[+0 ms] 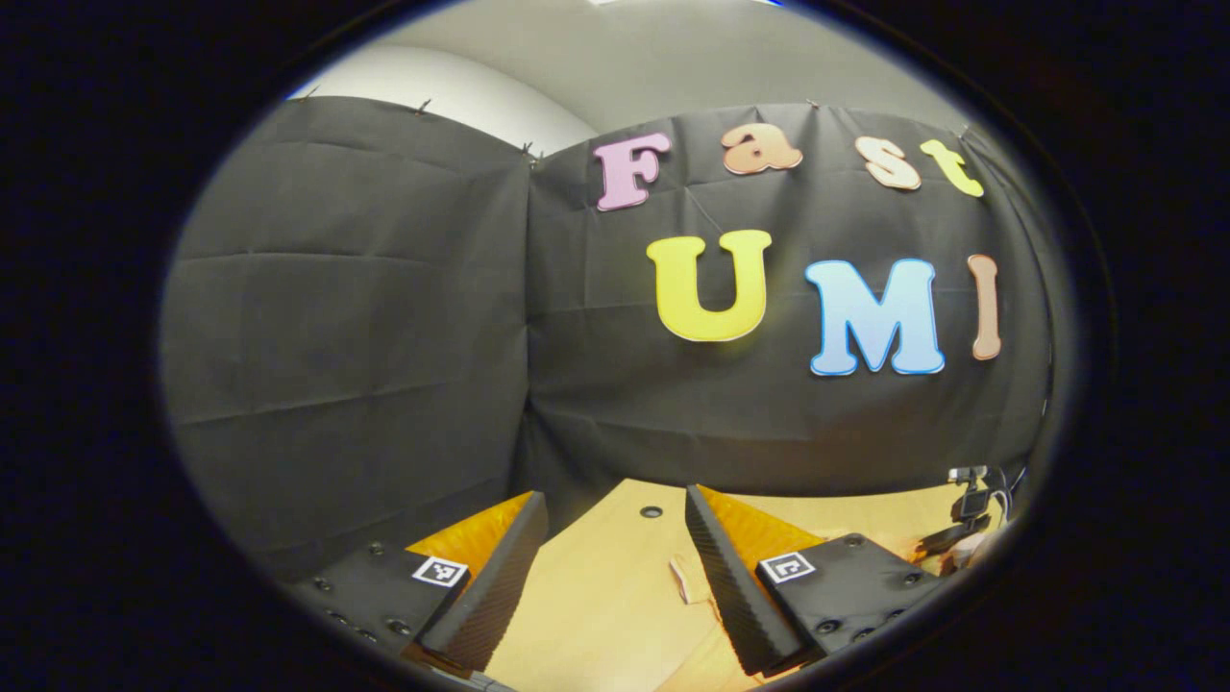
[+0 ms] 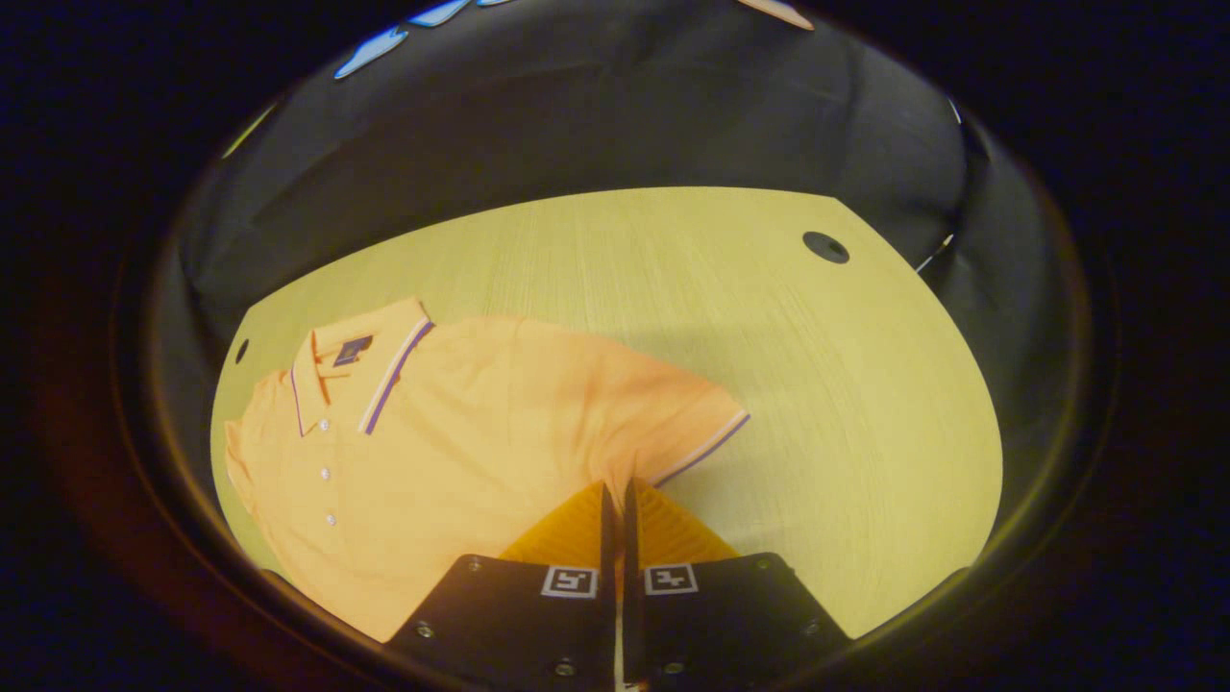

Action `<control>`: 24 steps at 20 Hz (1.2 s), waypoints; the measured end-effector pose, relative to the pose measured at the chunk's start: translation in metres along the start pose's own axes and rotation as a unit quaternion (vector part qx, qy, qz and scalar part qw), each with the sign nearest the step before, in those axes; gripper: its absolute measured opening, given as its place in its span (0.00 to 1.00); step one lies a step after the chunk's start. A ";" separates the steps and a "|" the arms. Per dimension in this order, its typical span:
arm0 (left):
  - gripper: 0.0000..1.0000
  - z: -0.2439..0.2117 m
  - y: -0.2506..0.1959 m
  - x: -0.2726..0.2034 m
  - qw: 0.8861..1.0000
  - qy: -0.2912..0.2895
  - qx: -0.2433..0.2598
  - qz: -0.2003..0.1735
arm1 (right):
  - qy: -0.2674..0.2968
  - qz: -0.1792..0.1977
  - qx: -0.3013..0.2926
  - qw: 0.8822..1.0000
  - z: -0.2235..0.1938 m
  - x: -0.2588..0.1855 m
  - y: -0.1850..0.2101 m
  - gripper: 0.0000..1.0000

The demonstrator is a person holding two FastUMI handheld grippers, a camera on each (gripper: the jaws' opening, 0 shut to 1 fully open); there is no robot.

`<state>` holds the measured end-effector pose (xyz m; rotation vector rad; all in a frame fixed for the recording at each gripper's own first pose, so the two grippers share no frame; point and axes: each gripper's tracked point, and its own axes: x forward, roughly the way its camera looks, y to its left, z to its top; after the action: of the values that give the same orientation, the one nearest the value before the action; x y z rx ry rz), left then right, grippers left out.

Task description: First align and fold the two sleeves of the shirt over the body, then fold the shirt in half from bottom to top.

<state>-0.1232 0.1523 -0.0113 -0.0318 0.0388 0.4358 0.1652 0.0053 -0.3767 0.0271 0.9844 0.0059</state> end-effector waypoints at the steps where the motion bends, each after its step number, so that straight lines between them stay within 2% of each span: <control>1: 0.94 -0.002 0.000 0.000 1.000 0.003 0.002 0.000 | 0.000 0.002 -0.002 1.000 -0.001 0.000 0.001 0.04; 2: 0.94 -0.004 0.000 0.001 1.000 0.006 0.003 -0.001 | -0.002 0.000 -0.004 1.000 0.000 -0.001 0.001 0.07; 3: 0.94 -0.005 0.002 0.002 1.000 0.009 0.006 0.000 | -0.009 -0.004 -0.007 1.000 0.002 -0.004 0.002 0.04; 5: 0.94 -0.007 0.003 0.003 1.000 0.012 0.008 0.000 | -0.040 -0.009 -0.011 0.999 0.015 -0.012 0.008 0.04; 7: 0.95 -0.008 0.002 0.003 1.000 0.014 0.010 -0.003 | -0.075 0.006 -0.021 0.997 0.029 -0.024 0.028 0.04; 12: 0.94 -0.008 0.000 0.005 1.000 0.019 0.010 -0.007 | -0.129 0.050 -0.115 0.984 0.050 -0.048 0.099 0.03; 16: 0.94 -0.010 0.002 0.007 1.000 0.026 0.007 0.005 | -0.128 0.090 -0.178 0.971 0.038 -0.052 0.163 0.03; 20: 0.94 -0.021 0.010 0.013 0.999 0.033 0.006 0.022 | -0.101 0.110 -0.212 0.966 0.015 -0.043 0.198 0.04; 22: 0.94 -0.026 0.014 0.015 0.999 0.036 0.003 0.027 | -0.081 0.119 -0.212 0.967 0.000 -0.040 0.207 0.19; 23: 0.94 -0.027 0.015 0.015 0.999 0.038 0.000 0.028 | -0.077 0.124 -0.211 0.967 0.000 -0.041 0.210 0.20; 24: 0.94 -0.032 0.017 0.015 0.999 0.040 -0.004 0.028 | -0.077 0.122 -0.211 0.967 -0.001 -0.043 0.209 0.29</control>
<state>-0.1177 0.1731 -0.0441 -0.0561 0.1168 0.4900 0.1423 0.2139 -0.3361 -0.2396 0.8038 0.4334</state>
